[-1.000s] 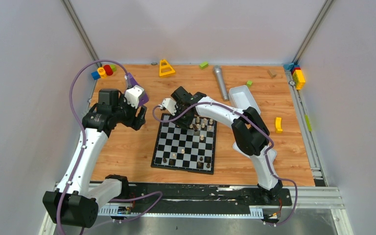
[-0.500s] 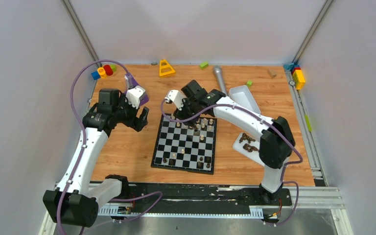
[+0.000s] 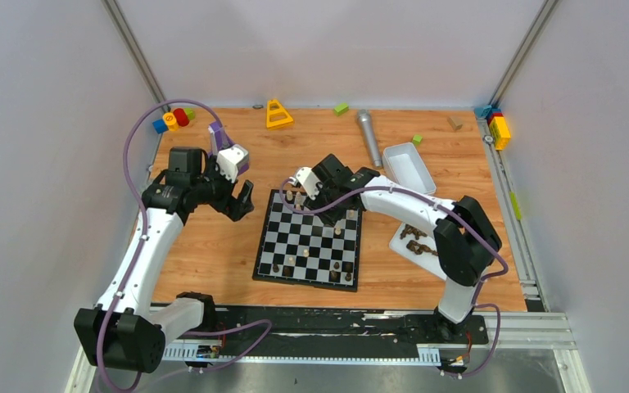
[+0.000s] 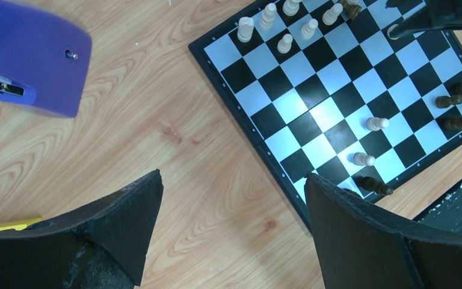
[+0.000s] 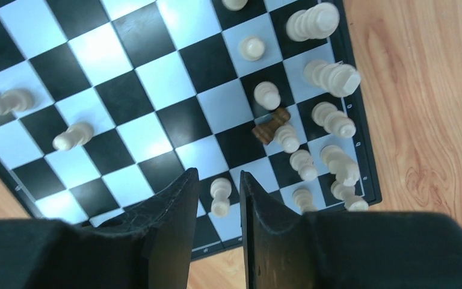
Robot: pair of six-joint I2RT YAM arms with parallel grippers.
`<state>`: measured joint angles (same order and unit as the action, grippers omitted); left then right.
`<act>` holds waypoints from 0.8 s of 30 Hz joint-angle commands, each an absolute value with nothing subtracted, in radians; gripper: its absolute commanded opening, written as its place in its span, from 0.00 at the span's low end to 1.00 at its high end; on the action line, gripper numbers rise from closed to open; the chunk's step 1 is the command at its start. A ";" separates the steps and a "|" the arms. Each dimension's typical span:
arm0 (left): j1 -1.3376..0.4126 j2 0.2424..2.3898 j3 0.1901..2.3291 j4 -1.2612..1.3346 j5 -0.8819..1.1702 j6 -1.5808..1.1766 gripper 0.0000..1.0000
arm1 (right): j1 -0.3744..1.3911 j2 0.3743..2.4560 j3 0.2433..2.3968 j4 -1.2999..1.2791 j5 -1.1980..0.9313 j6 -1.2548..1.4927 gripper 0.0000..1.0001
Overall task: Set up the chess pieces on the board
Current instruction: Pick up the chess piece from the chessboard.
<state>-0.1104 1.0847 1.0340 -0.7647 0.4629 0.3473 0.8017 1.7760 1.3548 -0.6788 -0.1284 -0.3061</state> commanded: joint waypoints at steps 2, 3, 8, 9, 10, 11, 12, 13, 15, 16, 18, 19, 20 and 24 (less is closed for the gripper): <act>-0.103 1.077 1.023 -0.732 0.491 0.366 0.95 | 0.796 1.821 1.357 -0.551 -0.039 -0.243 0.33; -0.103 1.077 1.021 -0.732 0.490 0.367 0.95 | 0.797 1.831 1.360 -0.547 -0.034 -0.241 0.34; -0.103 1.078 1.017 -0.734 0.485 0.370 0.95 | 0.797 1.879 1.383 -0.532 -0.005 -0.242 0.36; -0.103 1.078 1.016 -0.736 0.484 0.370 0.95 | 0.798 1.886 1.388 -0.530 -0.003 -0.243 0.36; -0.103 1.078 1.017 -0.737 0.484 0.371 0.95 | 0.796 1.891 1.392 -0.528 -0.002 -0.245 0.36; -0.103 1.078 1.017 -0.738 0.483 0.373 0.95 | 0.797 1.896 1.395 -0.525 -0.001 -0.247 0.36; -0.103 1.077 1.015 -0.739 0.483 0.373 0.95 | 0.796 1.899 1.398 -0.522 0.016 -0.250 0.36; -0.103 1.077 1.015 -0.739 0.482 0.373 0.95 | 0.796 1.904 1.401 -0.522 0.034 -0.252 0.36; -0.103 1.076 1.015 -0.740 0.483 0.374 0.95 | 0.797 1.910 1.407 -0.519 0.042 -0.257 0.36; -0.103 1.075 1.014 -0.739 0.483 0.374 0.95 | 0.798 1.913 1.409 -0.519 0.045 -0.258 0.36; -0.104 1.076 1.014 -0.739 0.483 0.375 0.95 | 0.797 1.917 1.412 -0.519 0.053 -0.262 0.36; -0.103 1.077 1.014 -0.739 0.484 0.376 0.95 | 0.797 1.917 1.413 -0.518 0.054 -0.264 0.36; -0.103 1.078 1.013 -0.740 0.484 0.375 0.95 | 0.796 1.920 1.414 -0.518 0.055 -0.264 0.36; -0.103 1.078 1.012 -0.742 0.487 0.377 0.95 | 0.797 1.930 1.420 -0.517 0.058 -0.265 0.36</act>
<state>-0.1104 1.0847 1.0168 -0.7650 0.4664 0.3576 0.8017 1.9121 1.3762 -0.5571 0.0273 -0.2634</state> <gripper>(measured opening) 0.946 0.359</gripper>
